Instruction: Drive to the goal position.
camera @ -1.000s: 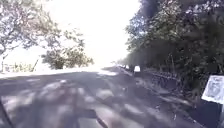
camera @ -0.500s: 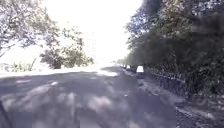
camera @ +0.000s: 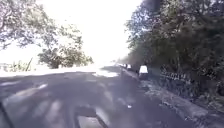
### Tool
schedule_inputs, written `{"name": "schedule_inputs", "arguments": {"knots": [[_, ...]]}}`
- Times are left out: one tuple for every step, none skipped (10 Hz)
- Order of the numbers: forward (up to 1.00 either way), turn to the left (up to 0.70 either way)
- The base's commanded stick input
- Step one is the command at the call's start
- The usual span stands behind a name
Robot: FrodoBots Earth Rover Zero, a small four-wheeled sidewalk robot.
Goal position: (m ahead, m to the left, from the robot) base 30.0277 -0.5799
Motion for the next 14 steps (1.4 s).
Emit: {"name": "schedule_inputs", "arguments": {"knots": [[1.0,0.0],[1.0,0.0],[1.0,0.0],[1.0,0.0],[1.0,0.0],[1.0,0.0],[1.0,0.0],[1.0,0.0],[1.0,0.0],[1.0,0.0],[1.0,0.0],[1.0,0.0],[1.0,0.0],[1.0,0.0]]}}
